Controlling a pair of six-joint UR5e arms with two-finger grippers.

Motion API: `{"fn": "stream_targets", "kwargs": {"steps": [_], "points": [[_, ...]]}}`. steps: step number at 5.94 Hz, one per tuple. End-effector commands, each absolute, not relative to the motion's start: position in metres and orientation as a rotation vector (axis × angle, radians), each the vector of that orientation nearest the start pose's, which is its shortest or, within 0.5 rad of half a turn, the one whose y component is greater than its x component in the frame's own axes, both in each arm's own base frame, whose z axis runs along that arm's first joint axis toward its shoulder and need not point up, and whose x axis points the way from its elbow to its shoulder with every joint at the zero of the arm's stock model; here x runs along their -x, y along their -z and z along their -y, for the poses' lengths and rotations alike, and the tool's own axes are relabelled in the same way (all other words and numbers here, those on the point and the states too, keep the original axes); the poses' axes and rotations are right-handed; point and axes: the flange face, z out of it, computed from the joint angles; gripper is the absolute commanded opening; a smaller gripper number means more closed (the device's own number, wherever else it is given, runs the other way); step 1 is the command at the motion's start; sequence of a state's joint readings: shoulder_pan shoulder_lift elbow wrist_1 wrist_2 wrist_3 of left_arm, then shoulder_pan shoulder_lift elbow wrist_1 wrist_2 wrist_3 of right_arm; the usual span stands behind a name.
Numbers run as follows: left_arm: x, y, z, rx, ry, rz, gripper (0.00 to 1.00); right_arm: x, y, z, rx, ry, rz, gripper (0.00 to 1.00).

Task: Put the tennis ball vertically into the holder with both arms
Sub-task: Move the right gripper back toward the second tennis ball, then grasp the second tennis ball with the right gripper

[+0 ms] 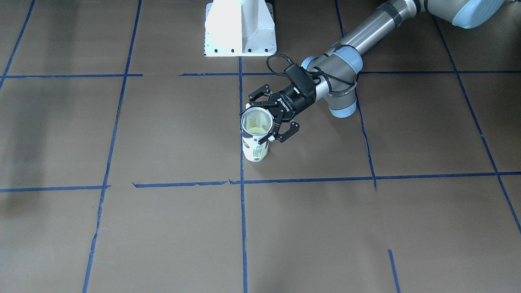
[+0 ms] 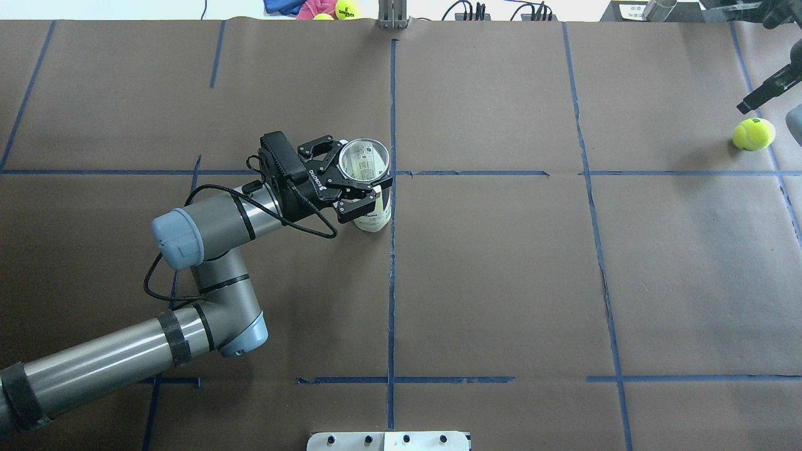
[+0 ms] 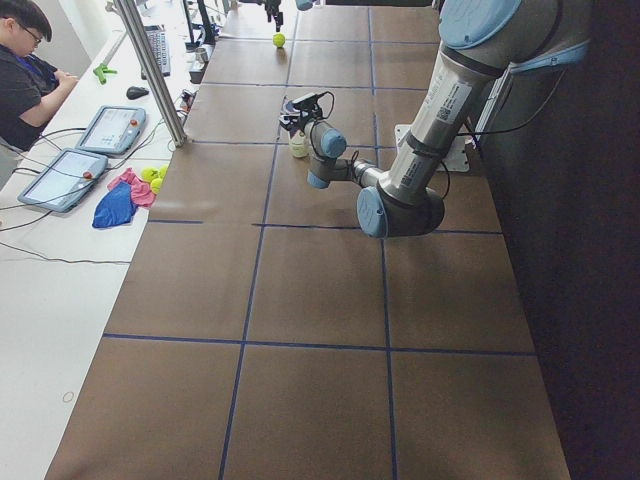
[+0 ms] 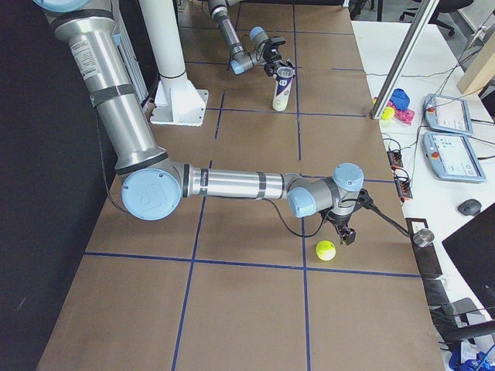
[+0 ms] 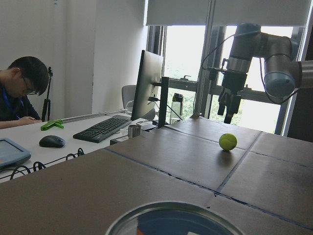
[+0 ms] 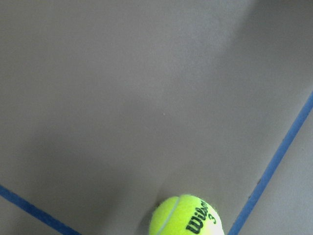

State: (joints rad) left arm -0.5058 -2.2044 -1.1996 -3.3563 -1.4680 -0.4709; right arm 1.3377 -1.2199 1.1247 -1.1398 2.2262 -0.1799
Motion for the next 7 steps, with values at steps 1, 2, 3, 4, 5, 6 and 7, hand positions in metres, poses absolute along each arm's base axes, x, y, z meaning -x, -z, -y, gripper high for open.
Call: {"fn": "stream_targets", "kwargs": {"steps": [1, 2, 3, 4, 5, 6, 7], "points": [[-0.519, -0.269, 0.452, -1.523, -0.265, -1.381, 0.89, 0.089, -0.669, 0.649, -0.282, 0.518, 0.627, 1.00], [-0.519, -0.269, 0.452, -1.523, -0.265, -1.381, 0.89, 0.103, -0.675, 0.648, -0.265, 0.533, 0.612, 1.00], [-0.518, -0.269, 0.452, -1.524, -0.264, -1.379, 0.89, 0.115, -0.685, 0.648, -0.243, 0.546, 0.583, 1.00], [-0.519, -0.269, 0.452, -1.524, -0.266, -1.380, 0.89, 0.123, -0.692, 0.646, -0.229, 0.556, 0.549, 1.00], [-0.518, -0.270, 0.453, -1.524, -0.265, -1.377, 0.89, 0.125, -0.699, 0.645, -0.217, 0.559, 0.526, 1.00], [-0.518, -0.269, 0.452, -1.525, -0.265, -1.378, 0.89, 0.128, -0.701, 0.646, -0.214, 0.561, 0.516, 0.99], [-0.518, -0.269, 0.452, -1.525, -0.265, -1.378, 0.89, 0.129, -0.699, 0.647, -0.215, 0.556, 0.517, 0.52]]}}
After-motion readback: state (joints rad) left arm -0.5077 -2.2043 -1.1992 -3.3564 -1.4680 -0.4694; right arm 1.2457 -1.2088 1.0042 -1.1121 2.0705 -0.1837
